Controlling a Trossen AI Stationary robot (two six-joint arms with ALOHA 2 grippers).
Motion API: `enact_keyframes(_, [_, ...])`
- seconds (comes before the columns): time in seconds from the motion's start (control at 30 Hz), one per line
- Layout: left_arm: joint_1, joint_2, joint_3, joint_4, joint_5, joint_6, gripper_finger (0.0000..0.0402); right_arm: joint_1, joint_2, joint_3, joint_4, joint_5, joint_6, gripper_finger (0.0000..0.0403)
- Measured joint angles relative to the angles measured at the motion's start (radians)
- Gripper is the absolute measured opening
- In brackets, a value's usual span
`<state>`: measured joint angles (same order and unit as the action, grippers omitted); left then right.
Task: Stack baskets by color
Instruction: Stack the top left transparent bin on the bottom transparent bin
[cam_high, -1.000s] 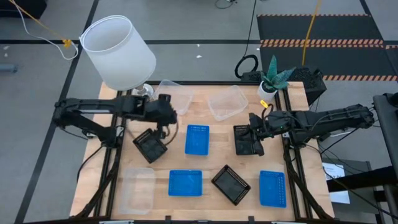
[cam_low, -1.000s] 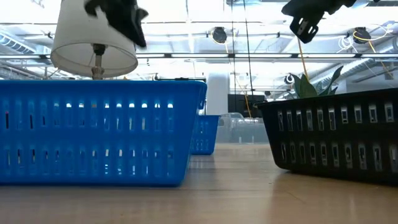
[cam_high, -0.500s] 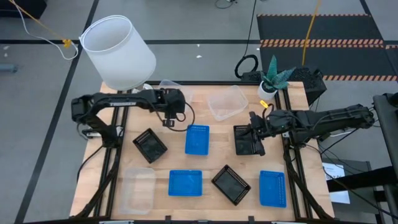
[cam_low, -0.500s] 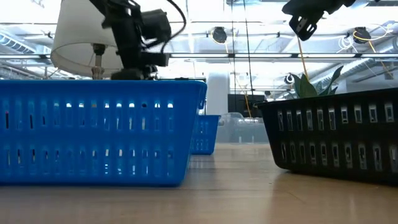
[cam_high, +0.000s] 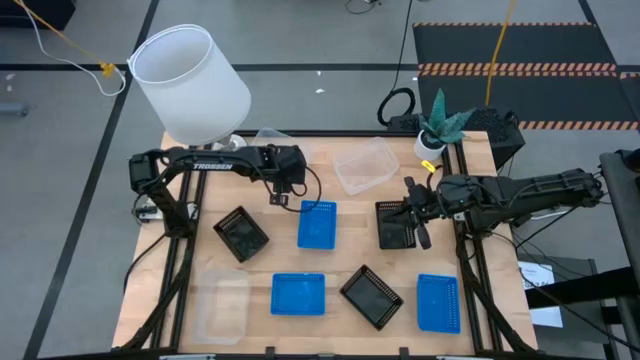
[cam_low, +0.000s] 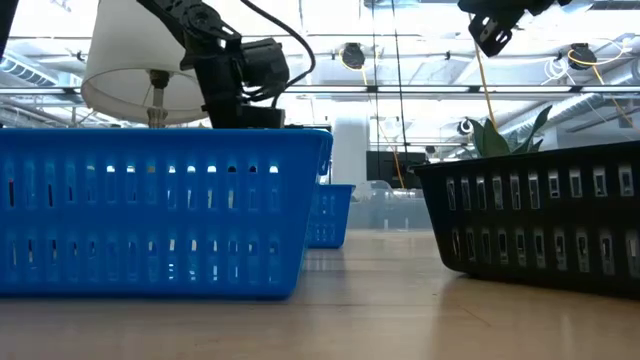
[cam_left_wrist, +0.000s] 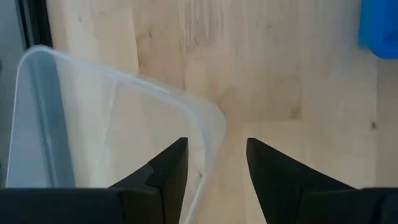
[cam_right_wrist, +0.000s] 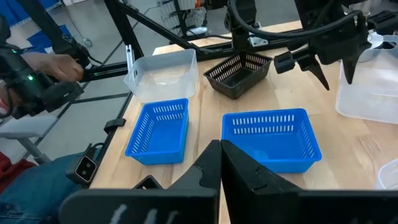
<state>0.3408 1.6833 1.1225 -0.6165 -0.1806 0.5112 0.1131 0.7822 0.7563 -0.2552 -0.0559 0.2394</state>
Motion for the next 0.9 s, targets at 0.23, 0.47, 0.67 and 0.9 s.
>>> enact_keyframes(0.23, [-0.001, -0.002, 0.0, 0.007, -0.002, 0.009, 0.0055, 0.0, 0.0, 0.0, 0.003, 0.002, 0.002, 0.0])
enact_keyframes(0.47, [-0.028, -0.03, 0.043, 0.002, -0.097, -0.101, 0.001, -0.001, 0.0, 0.0, 0.08, 0.082, -0.06, 0.0])
enact_keyframes(0.67, [-0.117, -0.077, 0.153, -0.017, -0.168, -0.212, 0.0006, -0.002, 0.016, 0.001, 0.2, 0.252, -0.217, 0.0])
enact_keyframes(0.9, [-0.263, -0.13, 0.264, -0.019, -0.212, -0.413, 0.0005, -0.003, 0.118, 0.001, 0.313, 0.32, -0.333, 0.0])
